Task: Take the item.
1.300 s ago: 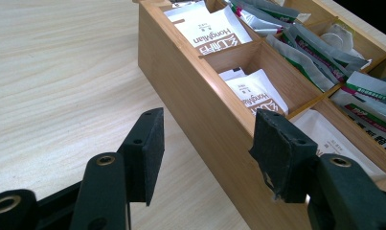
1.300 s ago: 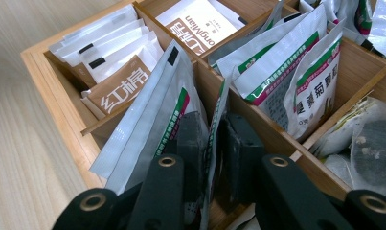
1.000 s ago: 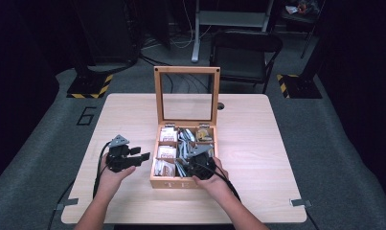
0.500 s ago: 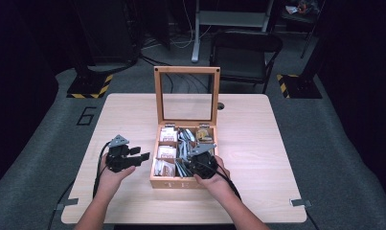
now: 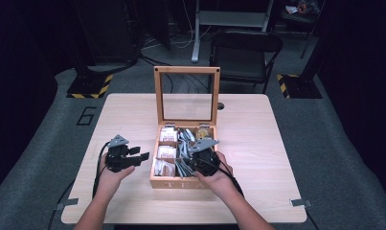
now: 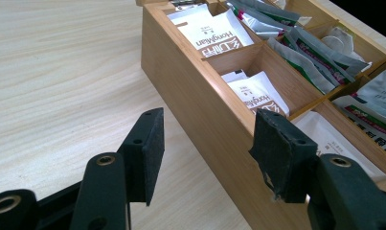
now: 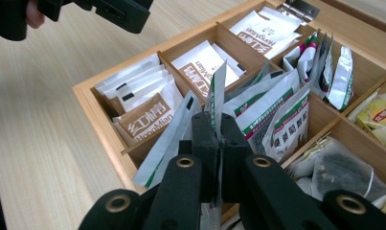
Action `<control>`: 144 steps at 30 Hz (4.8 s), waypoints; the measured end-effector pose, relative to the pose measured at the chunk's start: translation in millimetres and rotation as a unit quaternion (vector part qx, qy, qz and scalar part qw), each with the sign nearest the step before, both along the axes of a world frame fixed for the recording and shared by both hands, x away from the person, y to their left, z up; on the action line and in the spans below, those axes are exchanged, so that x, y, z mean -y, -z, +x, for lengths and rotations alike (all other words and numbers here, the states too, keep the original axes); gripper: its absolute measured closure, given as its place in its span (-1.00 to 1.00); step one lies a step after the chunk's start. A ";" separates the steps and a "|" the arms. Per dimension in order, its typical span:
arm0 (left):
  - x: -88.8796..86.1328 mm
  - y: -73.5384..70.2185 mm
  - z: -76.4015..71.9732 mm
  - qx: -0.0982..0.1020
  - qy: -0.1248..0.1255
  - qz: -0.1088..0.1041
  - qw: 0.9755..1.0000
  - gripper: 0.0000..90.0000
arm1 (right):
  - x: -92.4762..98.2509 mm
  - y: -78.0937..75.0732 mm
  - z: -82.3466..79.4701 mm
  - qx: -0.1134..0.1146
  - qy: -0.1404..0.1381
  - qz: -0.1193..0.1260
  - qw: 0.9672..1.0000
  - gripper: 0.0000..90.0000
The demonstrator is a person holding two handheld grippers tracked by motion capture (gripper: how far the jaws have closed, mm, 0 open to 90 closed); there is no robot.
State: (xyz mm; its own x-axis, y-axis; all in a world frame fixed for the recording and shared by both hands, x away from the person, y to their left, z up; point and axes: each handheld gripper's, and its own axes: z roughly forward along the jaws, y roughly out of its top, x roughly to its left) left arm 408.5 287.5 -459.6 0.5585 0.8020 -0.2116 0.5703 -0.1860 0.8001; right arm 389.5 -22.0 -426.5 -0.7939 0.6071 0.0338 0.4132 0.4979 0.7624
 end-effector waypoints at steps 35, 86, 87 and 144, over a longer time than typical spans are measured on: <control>-6.0 0.3 0.1 -0.009 -0.007 -0.008 1.000 -0.01 | 42.1 -44.2 13.1 0.020 0.027 0.018 0.999 0.95; -7.1 1.9 0.7 -0.008 -0.011 -0.007 1.000 -0.01 | 141.3 2.0 30.6 0.031 0.174 -0.016 0.984 0.95; -6.7 2.3 0.6 -0.005 -0.014 -0.008 1.000 -0.02 | 142.4 4.2 30.6 0.030 0.176 -0.017 0.984 0.95; -7.8 2.9 0.2 -0.010 -0.015 -0.011 1.000 -0.03 | 184.8 47.8 35.0 0.006 0.261 -0.029 0.965 0.49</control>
